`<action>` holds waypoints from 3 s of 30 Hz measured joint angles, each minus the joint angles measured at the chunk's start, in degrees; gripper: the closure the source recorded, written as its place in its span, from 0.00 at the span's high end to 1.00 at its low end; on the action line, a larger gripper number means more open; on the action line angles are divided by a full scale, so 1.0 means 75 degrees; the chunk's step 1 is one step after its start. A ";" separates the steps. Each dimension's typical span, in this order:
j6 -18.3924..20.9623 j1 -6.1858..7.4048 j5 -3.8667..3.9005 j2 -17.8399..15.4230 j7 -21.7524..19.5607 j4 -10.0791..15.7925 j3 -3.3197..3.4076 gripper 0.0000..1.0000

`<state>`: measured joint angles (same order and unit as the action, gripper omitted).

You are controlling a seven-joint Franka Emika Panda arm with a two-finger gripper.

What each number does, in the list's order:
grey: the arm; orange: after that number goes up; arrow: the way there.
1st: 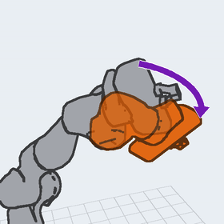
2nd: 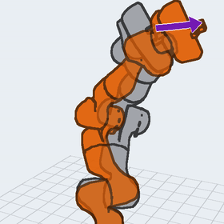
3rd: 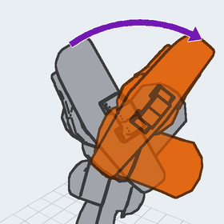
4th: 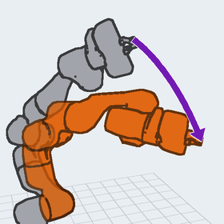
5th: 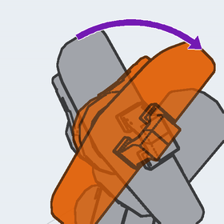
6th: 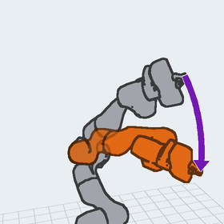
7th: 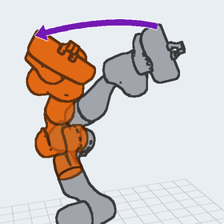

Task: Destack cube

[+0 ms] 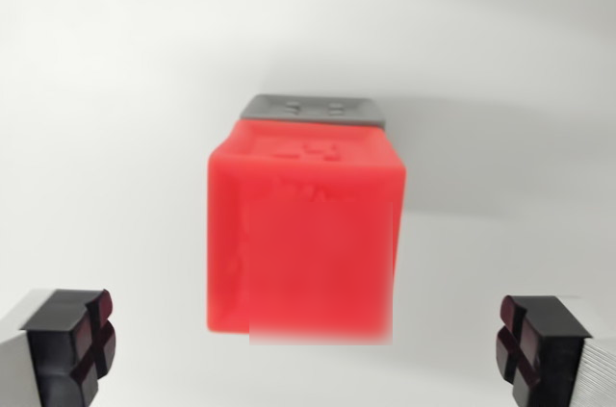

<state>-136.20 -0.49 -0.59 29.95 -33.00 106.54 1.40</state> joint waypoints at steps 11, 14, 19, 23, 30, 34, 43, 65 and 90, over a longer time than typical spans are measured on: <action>-0.0498 -0.0004 -0.0013 0.0498 0.0009 0.0004 -0.0007 1.00; -0.0596 -0.0006 -0.0015 0.0601 0.0010 0.0001 -0.0010 1.00; -0.0749 -0.0012 -0.0018 0.0773 0.0012 -0.0019 -0.0016 1.00; -0.0839 -0.0019 -0.0018 0.0876 0.0013 -0.0032 -0.0023 1.00; -0.0897 -0.0028 -0.0018 0.0960 0.0013 -0.0056 -0.0031 1.00; -0.0903 -0.0029 -0.0018 0.0966 0.0013 -0.0060 -0.0033 0.00; -0.0904 -0.0030 -0.0018 0.0966 0.0013 -0.0063 -0.0034 0.00; -0.0903 -0.0030 -0.0018 0.0966 0.0013 -0.0062 -0.0036 0.00; -0.0529 -0.0030 -0.0018 0.0503 0.0013 -0.0007 -0.0036 0.00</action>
<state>-140.17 -0.71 -0.72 33.72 -32.90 106.49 1.13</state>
